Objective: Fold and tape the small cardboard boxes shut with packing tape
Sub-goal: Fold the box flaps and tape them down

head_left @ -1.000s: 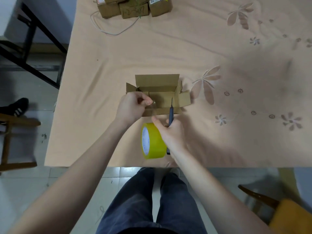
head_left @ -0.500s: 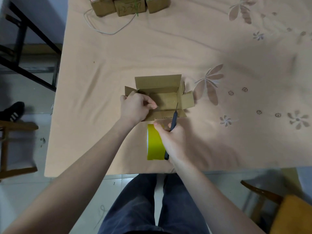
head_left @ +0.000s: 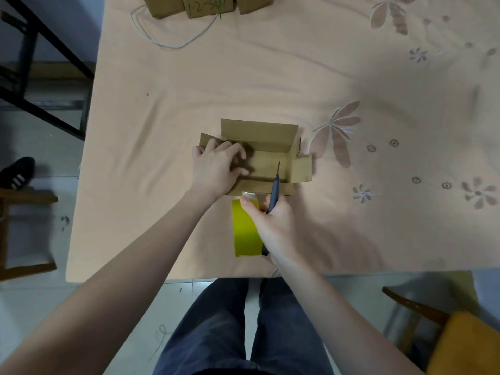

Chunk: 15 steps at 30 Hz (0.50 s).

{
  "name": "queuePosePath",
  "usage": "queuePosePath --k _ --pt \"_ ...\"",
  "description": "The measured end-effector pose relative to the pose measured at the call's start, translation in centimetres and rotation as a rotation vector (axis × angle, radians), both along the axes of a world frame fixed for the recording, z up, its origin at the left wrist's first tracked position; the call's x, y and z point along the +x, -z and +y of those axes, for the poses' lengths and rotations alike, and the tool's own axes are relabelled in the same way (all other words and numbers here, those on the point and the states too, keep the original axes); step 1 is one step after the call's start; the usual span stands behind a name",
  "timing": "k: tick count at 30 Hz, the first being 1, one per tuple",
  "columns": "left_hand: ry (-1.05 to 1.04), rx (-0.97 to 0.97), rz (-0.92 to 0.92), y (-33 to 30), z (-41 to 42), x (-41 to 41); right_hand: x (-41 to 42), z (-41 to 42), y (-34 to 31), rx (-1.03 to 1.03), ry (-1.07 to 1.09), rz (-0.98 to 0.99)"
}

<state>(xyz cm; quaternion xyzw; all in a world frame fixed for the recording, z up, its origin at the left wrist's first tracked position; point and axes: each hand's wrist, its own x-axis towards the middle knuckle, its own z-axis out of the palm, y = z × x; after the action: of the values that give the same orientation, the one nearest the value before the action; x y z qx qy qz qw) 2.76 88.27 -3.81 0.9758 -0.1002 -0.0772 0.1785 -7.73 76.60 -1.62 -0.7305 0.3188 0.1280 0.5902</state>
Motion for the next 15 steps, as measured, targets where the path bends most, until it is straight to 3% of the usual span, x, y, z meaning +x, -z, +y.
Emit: queuePosePath --k 3,5,7,9,11,15 --pt "-0.06 -0.294 0.001 -1.5 1.0 0.0 0.1 -0.3 0.1 -0.019 -0.024 0.003" --pt "0.071 -0.449 0.131 -2.8 2.3 -0.2 0.1 -0.5 0.4 -0.032 -0.032 -0.003" --pt "0.278 -0.391 0.307 -3.7 3.2 -0.9 0.1 -0.8 0.6 -0.038 -0.026 -0.001" --pt "0.431 -0.204 0.397 -3.4 3.4 -1.9 0.1 -1.0 0.7 -0.034 -0.023 0.006" --pt "0.478 -0.094 0.363 -2.4 2.9 -2.9 0.0 -1.2 0.6 -0.044 -0.022 -0.003" --pt "0.4 -0.168 0.141 -1.1 1.6 -3.9 -0.2 -1.8 0.5 -0.073 -0.012 -0.02"
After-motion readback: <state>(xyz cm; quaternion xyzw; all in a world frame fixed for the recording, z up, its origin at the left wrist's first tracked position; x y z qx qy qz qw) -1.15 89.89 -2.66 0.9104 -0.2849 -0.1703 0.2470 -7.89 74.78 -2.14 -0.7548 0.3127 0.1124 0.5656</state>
